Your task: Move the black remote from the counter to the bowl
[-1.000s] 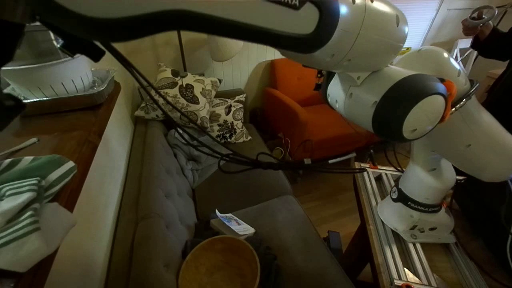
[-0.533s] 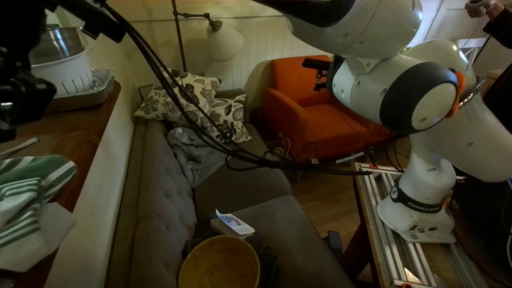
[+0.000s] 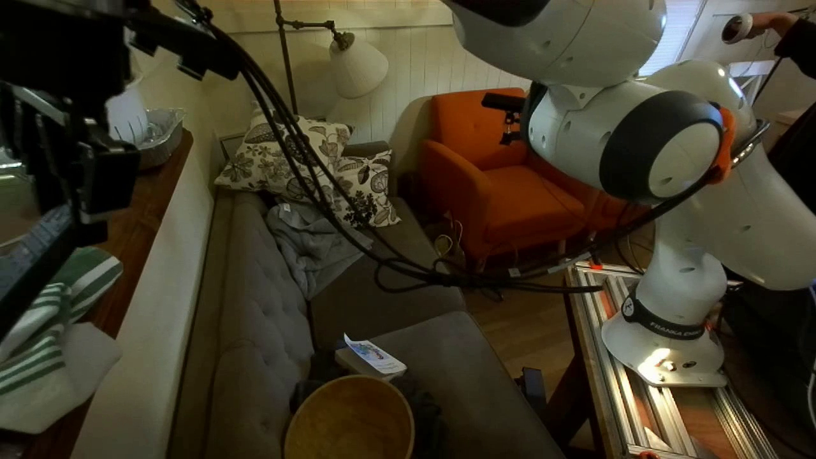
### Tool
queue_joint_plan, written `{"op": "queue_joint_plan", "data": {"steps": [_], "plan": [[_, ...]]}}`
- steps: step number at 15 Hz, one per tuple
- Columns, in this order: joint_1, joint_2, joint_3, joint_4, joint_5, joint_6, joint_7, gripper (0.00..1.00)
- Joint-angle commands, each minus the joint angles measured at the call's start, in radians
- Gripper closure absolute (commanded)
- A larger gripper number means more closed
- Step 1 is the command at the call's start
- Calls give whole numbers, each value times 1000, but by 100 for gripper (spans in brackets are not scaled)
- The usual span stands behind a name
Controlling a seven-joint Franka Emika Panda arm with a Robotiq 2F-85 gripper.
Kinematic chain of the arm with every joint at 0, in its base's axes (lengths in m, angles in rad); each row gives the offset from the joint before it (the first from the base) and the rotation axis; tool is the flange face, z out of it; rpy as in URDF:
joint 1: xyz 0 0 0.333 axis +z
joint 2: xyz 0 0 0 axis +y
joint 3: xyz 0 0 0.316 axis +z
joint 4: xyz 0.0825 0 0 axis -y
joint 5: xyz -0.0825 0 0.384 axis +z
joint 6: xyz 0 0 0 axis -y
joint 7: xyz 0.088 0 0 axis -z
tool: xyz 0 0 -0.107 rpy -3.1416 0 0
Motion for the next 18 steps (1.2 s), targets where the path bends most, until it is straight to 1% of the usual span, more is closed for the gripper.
{"op": "queue_joint_plan", "data": {"steps": [1, 4, 6, 7, 8, 9, 10, 11, 16, 17, 18], "plan": [[-29, 9, 6, 28, 37, -136, 142, 74], [-57, 5, 21, 23, 69, -241, 261, 74], [-76, 11, 35, 27, 106, -284, 342, 74], [-86, 16, 46, 32, 129, -296, 382, 74], [-93, 26, 53, 44, 146, -277, 411, 74], [-93, 34, 54, 54, 142, -246, 376, 74], [-80, 18, 34, 22, 105, -265, 356, 49], [-87, 5, 38, -3, 110, -246, 355, 49], [-90, 11, 41, 2, 112, -240, 355, 49], [-73, 7, 29, -5, 95, -250, 375, 74], [-59, 5, 10, -15, 68, -264, 388, 74]]}}
